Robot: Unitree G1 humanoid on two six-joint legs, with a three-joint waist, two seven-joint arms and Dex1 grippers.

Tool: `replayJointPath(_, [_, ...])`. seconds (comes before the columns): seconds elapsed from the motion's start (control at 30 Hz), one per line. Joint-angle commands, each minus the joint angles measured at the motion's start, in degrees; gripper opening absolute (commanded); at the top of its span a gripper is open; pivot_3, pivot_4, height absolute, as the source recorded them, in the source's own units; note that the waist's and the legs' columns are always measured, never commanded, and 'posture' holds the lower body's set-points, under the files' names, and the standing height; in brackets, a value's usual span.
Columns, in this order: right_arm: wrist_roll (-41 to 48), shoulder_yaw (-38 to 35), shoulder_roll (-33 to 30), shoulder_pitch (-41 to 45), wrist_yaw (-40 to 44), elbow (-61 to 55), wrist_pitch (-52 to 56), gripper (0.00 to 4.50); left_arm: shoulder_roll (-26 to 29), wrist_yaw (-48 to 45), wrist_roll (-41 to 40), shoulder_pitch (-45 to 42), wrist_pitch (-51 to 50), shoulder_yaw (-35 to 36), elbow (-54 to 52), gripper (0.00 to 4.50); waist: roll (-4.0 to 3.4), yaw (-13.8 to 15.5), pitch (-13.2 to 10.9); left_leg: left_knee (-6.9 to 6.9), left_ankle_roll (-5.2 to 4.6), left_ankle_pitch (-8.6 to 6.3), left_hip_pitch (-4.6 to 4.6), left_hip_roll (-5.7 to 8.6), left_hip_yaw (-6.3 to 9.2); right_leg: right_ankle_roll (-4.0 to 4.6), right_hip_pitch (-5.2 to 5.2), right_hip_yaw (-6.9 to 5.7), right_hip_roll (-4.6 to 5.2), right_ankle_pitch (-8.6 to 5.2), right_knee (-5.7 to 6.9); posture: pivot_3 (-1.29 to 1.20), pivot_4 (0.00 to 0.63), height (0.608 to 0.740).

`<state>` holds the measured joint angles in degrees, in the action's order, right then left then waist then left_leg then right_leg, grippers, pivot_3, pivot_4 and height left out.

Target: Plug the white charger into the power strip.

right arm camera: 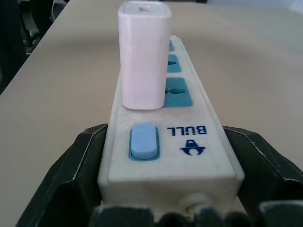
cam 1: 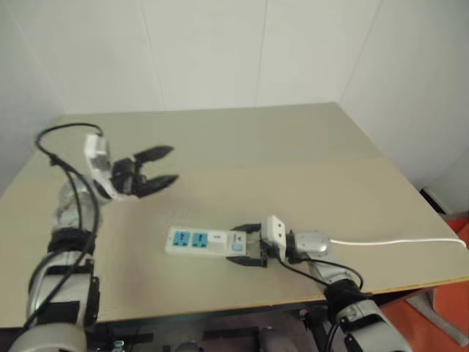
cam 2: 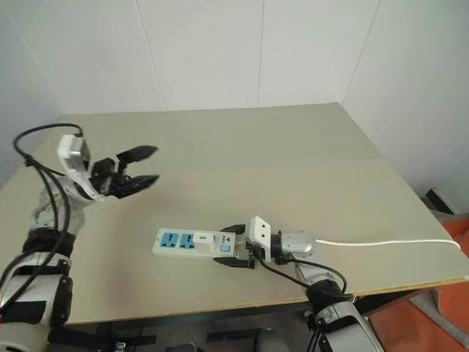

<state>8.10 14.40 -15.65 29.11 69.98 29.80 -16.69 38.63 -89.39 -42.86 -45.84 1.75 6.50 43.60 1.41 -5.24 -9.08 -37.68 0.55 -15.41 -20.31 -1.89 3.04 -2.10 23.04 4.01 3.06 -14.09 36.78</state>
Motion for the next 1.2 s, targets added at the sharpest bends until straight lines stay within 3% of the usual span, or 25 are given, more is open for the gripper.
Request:
replayJointPath(0.03, [0.8, 0.3, -0.9, 0.6, 2.0, -1.1, 3.3, 4.46, 1.8, 0.4, 1.9, 1.4, -1.5, 3.3, -0.8, 4.50, -0.01, 0.2, -0.2, 0.00, 0.00, 0.00, 0.00, 0.00, 0.00, 0.00, 0.00, 0.00, 0.00, 0.00, 0.01, 0.00, 0.150, 0.740])
replayJointPath(0.17, [3.1, -2.0, -3.4, 1.4, 3.1, -4.2, 5.1, 4.46, 1.7, 1.2, 2.1, 4.4, -4.3, 5.9, -4.8, 4.50, -0.01, 1.2, -0.4, 0.00, 0.00, 0.00, -0.04, 0.00, 0.00, 0.04, 0.03, -0.03, 0.02, 0.02, 0.00, 0.00, 0.150, 0.740])
replayJointPath(0.37, [9.0, -7.4, -12.7, -1.0, 4.1, -20.1, 9.2, 4.46, 2.5, 2.3, 1.8, 9.4, -7.1, 9.4, -13.2, 4.50, -0.04, 2.6, -0.8, -0.07, 0.05, 0.03, -0.49, 0.03, 0.02, 0.07, 0.32, -0.15, 0.14, 0.05, -0.06, 0.00, 0.150, 0.740])
replayJointPath(0.5, [14.3, -12.8, -23.3, -2.1, 7.8, -29.4, 15.6, 4.46, 6.5, 0.5, 3.8, 12.9, -7.3, 10.4, -15.2, 4.50, -0.07, 2.8, -0.8, -0.07, 0.05, 0.03, -0.53, 0.04, 0.00, 0.06, 0.34, -0.17, 0.16, 0.05, -0.10, 0.00, 0.150, 0.740])
replayJointPath(0.7, [17.5, -19.1, -35.9, -6.9, 13.9, -31.2, 16.8, 4.46, 10.5, -0.3, 4.4, 19.1, -7.3, 12.9, -18.0, 4.50, -0.06, 2.8, -0.9, -0.07, 0.05, 0.02, -0.51, 0.03, -0.03, 0.04, 0.29, -0.20, 0.17, 0.04, -0.17, 0.00, 0.150, 0.740])
replayJointPath(1.0, [18.6, -23.6, -40.8, -13.1, 14.0, -31.3, 17.4, 4.46, 9.6, 2.3, 3.3, 25.2, -10.5, 15.4, -26.1, 4.50, -0.03, 2.8, -0.9, -0.07, 0.05, 0.03, -0.51, 0.02, -0.07, -0.04, 0.29, -0.19, 0.20, 0.00, -0.17, 0.00, 0.150, 0.740])
replayJointPath(1.2, [17.2, -26.0, -40.9, -16.1, 11.5, -32.4, 15.5, 4.46, 9.8, 1.4, 4.9, 24.0, -10.2, 13.9, -24.5, 4.50, -0.03, 2.8, -0.9, -0.07, 0.05, 0.03, -0.51, 0.02, -0.07, -0.04, 0.29, -0.18, 0.19, 0.00, -0.17, 0.00, 0.150, 0.740])
